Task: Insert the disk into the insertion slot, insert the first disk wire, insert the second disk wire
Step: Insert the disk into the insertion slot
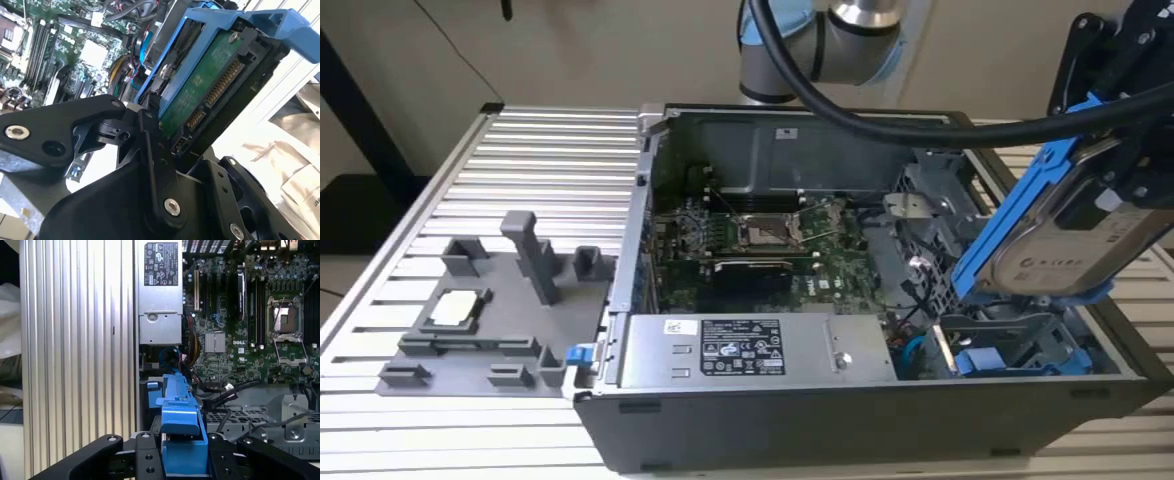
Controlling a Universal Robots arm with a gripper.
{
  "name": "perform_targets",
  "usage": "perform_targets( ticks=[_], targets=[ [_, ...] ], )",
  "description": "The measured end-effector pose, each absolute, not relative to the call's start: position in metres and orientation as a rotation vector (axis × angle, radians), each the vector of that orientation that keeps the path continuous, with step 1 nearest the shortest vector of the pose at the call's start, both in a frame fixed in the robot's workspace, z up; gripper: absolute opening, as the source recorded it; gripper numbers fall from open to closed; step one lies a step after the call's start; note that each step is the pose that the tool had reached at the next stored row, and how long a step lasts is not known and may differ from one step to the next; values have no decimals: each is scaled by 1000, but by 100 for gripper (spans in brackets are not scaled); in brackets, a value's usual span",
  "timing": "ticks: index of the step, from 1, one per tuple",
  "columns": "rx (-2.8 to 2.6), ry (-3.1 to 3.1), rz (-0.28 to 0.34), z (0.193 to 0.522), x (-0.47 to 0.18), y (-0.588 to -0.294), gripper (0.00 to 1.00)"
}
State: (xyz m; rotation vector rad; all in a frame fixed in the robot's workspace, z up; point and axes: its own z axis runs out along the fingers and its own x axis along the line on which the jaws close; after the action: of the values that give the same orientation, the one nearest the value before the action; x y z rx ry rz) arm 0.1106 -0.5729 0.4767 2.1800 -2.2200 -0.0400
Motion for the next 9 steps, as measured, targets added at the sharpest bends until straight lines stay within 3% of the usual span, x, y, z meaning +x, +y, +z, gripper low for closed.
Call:
perform_targets(
  ticks=[9],
  targets=[
    [2180, -2220, -40, 471, 111, -573, 33]
  ],
)
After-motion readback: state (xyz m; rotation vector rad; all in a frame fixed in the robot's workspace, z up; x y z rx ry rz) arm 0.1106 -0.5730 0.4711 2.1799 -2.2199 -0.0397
